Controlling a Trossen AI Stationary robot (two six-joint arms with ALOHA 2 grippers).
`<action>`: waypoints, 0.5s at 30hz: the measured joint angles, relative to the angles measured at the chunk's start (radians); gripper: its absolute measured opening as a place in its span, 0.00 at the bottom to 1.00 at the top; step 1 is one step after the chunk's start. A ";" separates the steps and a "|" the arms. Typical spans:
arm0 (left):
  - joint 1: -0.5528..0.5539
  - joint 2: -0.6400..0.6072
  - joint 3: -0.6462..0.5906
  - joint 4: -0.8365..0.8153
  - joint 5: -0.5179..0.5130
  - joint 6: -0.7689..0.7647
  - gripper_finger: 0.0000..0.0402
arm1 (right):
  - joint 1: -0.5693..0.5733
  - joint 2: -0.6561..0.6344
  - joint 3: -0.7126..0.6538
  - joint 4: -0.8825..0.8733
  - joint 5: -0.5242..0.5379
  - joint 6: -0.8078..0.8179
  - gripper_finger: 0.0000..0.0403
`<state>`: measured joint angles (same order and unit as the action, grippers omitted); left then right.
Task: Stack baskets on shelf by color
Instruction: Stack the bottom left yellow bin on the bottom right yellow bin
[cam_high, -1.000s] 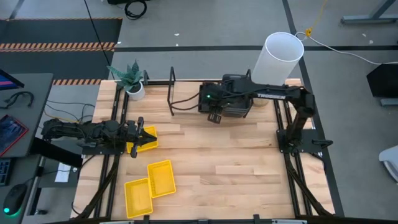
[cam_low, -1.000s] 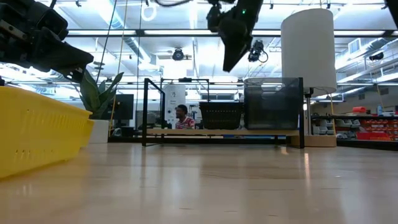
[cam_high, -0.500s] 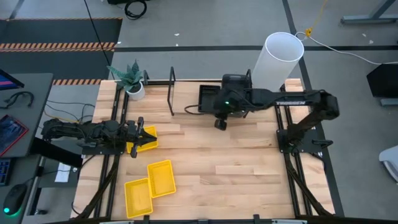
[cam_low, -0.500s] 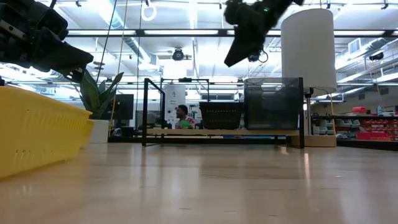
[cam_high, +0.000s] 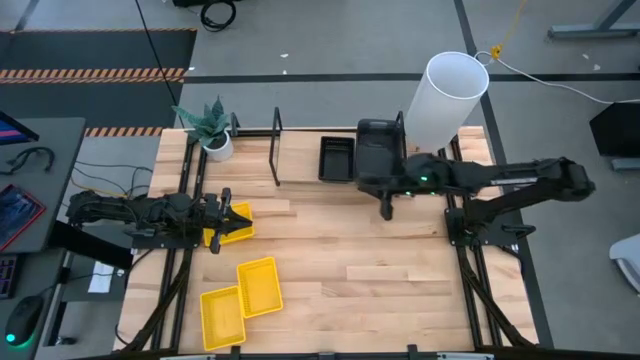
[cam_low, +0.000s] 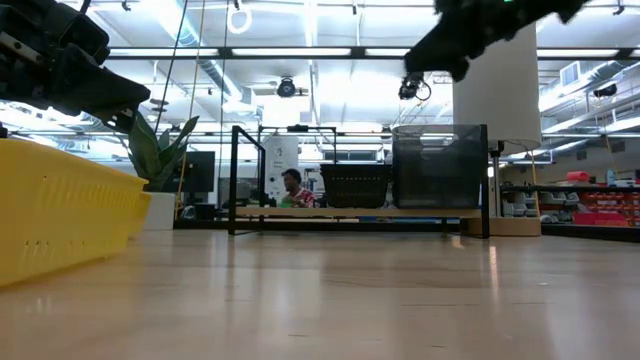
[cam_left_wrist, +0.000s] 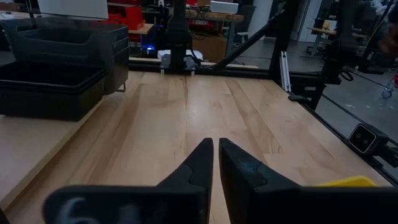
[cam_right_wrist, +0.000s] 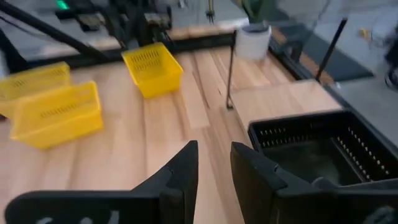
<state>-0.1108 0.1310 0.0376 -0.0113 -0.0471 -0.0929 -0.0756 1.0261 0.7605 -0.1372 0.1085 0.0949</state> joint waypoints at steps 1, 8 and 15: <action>0.000 0.000 0.000 0.000 0.000 0.000 0.08 | 0.007 -0.035 -0.030 0.018 0.006 0.000 0.25; 0.000 0.000 0.000 0.000 0.000 0.000 0.07 | 0.024 -0.271 -0.235 0.160 0.022 0.011 0.25; 0.000 0.000 0.000 0.000 0.000 0.000 0.09 | 0.024 -0.459 -0.407 0.252 -0.002 0.038 0.23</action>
<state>-0.1108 0.1310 0.0380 -0.0113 -0.0471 -0.0929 -0.0513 0.5672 0.3531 0.1151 0.1068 0.1329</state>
